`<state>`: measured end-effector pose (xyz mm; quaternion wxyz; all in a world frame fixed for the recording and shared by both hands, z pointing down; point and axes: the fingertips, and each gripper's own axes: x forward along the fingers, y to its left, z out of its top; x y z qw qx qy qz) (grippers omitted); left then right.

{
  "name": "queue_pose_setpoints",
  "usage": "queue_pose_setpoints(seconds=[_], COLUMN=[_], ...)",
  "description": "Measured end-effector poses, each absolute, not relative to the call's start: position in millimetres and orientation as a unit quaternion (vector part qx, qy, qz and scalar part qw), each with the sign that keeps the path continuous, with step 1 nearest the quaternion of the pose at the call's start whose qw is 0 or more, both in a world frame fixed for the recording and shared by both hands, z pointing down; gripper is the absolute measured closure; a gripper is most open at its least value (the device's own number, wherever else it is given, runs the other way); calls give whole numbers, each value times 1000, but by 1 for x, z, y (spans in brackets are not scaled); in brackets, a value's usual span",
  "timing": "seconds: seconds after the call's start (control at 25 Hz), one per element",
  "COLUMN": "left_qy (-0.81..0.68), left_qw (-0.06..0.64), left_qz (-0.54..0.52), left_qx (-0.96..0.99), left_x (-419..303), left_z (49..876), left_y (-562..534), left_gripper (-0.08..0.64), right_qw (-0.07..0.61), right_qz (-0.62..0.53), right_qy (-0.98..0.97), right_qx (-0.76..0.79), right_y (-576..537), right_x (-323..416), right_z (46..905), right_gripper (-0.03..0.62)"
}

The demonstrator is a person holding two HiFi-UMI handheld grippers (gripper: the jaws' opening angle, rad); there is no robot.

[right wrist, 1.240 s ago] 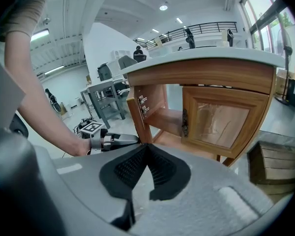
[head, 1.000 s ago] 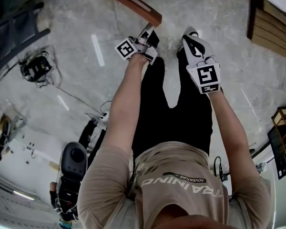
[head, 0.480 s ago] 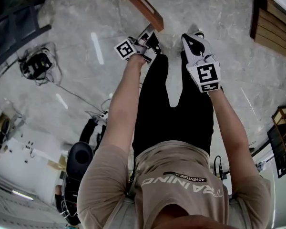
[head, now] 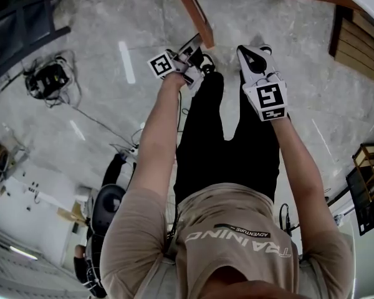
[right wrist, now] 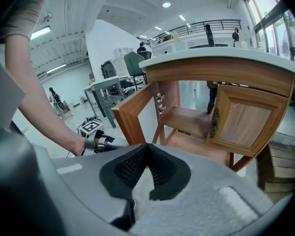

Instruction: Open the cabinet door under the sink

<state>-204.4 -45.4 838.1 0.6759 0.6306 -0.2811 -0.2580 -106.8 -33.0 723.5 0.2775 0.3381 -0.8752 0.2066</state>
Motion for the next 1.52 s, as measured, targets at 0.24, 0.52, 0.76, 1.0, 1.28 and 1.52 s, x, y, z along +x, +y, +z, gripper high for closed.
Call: queue_pose_setpoints(seconds=[0.24,0.52,0.76,1.0,1.28,1.52], left_qy=[-287,-281,-272,-258,-280,-260], left_qw=[678,684,687,698,694,706], left_qz=[-271,-249,-233,-223,-232,-218], left_qx=[620,625,632,630,622,622], left_x=[-221,-240,-260,-267,-292,-292], left_z=[837,837,834,833,836,827], left_y=[-41,-37,-34,-36,-35,-40], left_gripper=[460,460,460,462,461,456], right_qw=[286,289,294,302,303,304], right_qz=[208,211,209,206,205,198], right_qy=[-874,-872,-874,-873,-873,-875], right_qx=[333,333,324,323,322,322], right_y=[-29,-28,-25,-28,-33,-30], right_x=[-120,-134,-151,-159,-171,-178], right_z=[725,726,723,721,714,696], right_gripper=[591,591,591,591,591,591])
